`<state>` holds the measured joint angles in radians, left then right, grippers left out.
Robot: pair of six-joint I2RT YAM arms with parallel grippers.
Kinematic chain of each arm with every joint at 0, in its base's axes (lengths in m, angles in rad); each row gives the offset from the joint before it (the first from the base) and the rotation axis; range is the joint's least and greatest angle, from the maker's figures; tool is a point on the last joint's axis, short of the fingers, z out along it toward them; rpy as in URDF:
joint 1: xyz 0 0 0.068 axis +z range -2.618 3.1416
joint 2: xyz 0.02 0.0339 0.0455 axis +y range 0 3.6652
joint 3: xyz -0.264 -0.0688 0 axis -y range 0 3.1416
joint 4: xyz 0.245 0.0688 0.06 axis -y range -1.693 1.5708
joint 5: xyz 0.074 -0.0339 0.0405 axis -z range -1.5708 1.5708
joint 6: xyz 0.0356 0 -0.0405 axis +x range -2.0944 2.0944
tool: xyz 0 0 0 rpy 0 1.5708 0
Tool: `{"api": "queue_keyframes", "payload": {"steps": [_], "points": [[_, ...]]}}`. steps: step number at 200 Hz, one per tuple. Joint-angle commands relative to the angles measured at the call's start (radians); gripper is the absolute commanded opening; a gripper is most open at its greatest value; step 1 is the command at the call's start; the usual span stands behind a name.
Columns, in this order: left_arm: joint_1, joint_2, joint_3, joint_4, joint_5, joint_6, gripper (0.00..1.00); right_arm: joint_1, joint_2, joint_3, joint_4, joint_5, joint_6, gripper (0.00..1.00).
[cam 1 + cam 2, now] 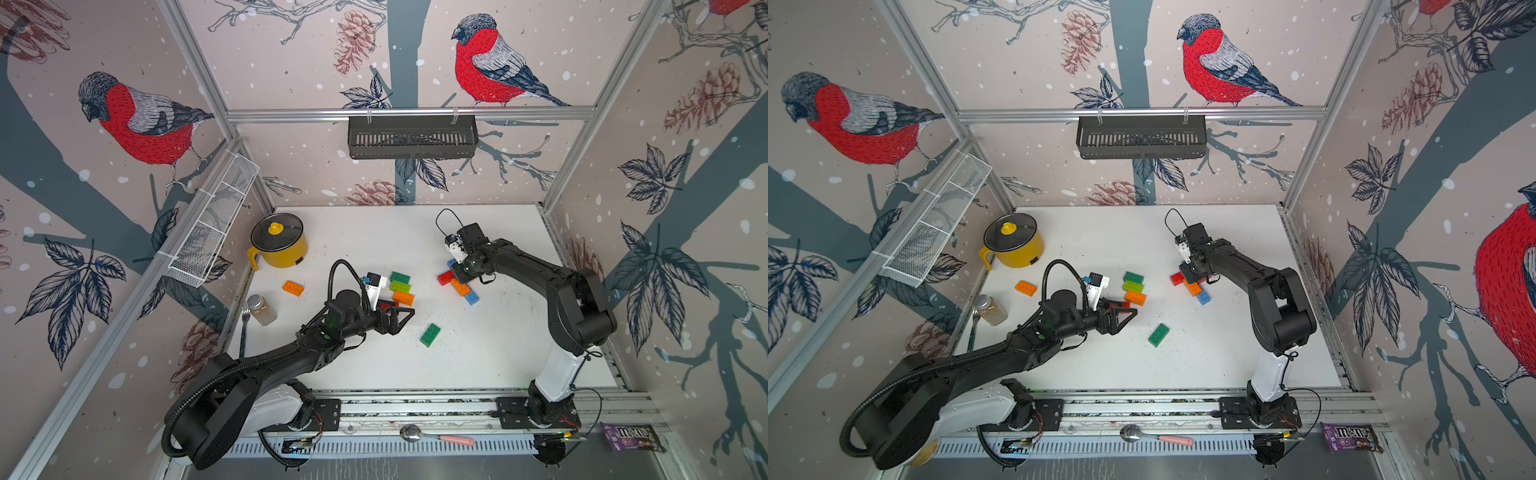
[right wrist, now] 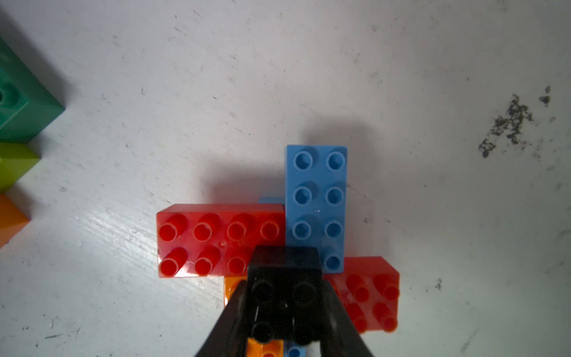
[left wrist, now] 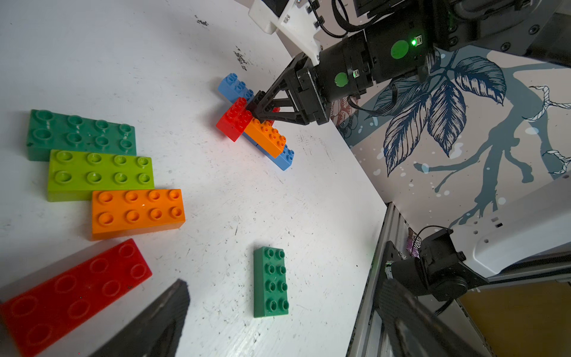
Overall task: Assemble a small pinwheel with lego
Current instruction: Assemble the lego brick with the lego brick.
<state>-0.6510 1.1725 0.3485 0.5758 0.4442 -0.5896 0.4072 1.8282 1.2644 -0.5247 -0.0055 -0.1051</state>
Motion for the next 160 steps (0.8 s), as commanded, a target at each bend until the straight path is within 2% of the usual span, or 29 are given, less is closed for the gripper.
{"api": "queue_keyframes", "payload": {"steps": [1, 94, 135, 160], "points": [[0.001, -0.004, 0.005, 0.022, 0.0, 0.02, 0.97, -0.004, 0.036, -0.012, -0.084, 0.03, 0.022, 0.1], [0.001, -0.011, 0.004, 0.016, -0.012, 0.028, 0.97, -0.019, 0.121, -0.016, -0.132, -0.061, 0.069, 0.09], [0.001, -0.038, 0.0, 0.002, -0.029, 0.032, 0.97, -0.018, 0.154, -0.02, -0.139, -0.055, 0.103, 0.1], [0.001, -0.062, -0.006, -0.015, -0.06, 0.031, 0.97, -0.014, 0.111, -0.004, -0.12, -0.051, 0.132, 0.09]]}}
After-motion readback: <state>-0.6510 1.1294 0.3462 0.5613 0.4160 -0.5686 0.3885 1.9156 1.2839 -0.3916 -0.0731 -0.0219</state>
